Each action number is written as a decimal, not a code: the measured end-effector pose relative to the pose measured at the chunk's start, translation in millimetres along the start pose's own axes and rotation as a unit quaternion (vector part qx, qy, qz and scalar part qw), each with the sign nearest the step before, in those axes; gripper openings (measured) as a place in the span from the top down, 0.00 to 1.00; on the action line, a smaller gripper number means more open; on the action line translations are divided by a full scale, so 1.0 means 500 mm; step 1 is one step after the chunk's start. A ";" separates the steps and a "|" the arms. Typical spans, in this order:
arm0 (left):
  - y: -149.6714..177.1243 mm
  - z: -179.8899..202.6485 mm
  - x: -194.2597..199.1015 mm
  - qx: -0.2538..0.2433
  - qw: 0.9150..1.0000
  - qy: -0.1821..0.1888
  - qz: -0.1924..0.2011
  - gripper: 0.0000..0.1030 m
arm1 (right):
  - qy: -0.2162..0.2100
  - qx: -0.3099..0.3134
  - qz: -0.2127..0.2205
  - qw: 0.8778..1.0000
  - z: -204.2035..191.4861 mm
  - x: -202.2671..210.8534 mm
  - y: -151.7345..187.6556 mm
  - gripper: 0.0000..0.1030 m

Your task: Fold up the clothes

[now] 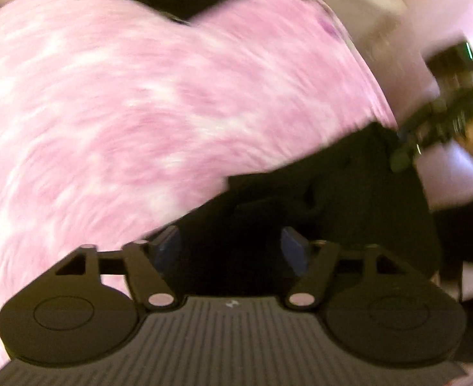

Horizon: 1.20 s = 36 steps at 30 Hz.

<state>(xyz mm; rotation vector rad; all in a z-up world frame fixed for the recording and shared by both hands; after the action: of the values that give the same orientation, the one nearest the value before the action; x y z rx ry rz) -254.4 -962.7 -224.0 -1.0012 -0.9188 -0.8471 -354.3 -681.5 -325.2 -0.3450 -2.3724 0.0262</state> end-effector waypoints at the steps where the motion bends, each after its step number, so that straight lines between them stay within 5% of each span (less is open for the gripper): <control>1: 0.019 -0.005 0.020 0.021 1.000 -0.006 0.011 0.36 | 0.001 -0.003 0.003 1.000 -0.006 0.002 0.000 0.48; 6: 0.101 0.003 0.014 0.109 0.993 -0.005 0.046 0.38 | 0.011 -0.027 0.029 0.999 -0.018 -0.003 0.001 0.46; 8: 0.112 0.016 -0.021 0.111 0.993 -0.007 0.044 0.42 | 0.041 -0.044 0.035 0.998 -0.008 -0.013 0.002 0.71; 9: 0.113 0.021 -0.036 0.108 0.993 -0.007 0.045 0.42 | 0.055 -0.051 0.037 0.997 -0.002 -0.015 0.003 0.76; 17: 0.098 0.013 -0.168 0.107 0.994 -0.016 0.030 0.41 | 0.066 -0.083 0.068 0.992 0.039 0.003 0.035 0.84; 24: 0.101 0.002 -0.172 0.127 0.990 -0.050 0.027 0.36 | 0.069 -0.066 0.061 0.994 0.064 -0.011 0.012 0.84; 27: 0.110 0.003 -0.137 0.137 0.988 -0.062 0.035 0.42 | 0.064 -0.059 0.056 0.995 0.055 0.003 0.006 0.76; 29: 0.120 0.009 -0.103 0.142 0.986 -0.072 0.046 0.42 | 0.063 -0.065 0.062 0.994 0.050 0.020 0.008 0.55; 34: 0.142 0.058 -0.040 0.154 0.983 -0.058 0.076 0.42 | 0.061 -0.062 0.073 0.994 0.029 0.069 0.040 0.52; 36: 0.140 0.087 -0.056 0.145 0.986 -0.046 0.069 0.51 | 0.052 -0.055 0.068 0.995 0.023 0.069 0.057 0.52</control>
<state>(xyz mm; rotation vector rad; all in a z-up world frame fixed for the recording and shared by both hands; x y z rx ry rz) -211.7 -896.0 -260.3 -0.8439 -1.0061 -0.5363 -379.4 -644.6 -314.0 -0.5475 -2.2481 -0.0566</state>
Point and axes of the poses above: each gripper's, at about its wrist camera, not at the fingertips, and x roughly against the way its jaws point, z to its right, y to its underside, the point moved 3 cm from there along -x, roughly the way its jaws point, and after that the axes turned 7 degrees about y, right-handed, at the moved point
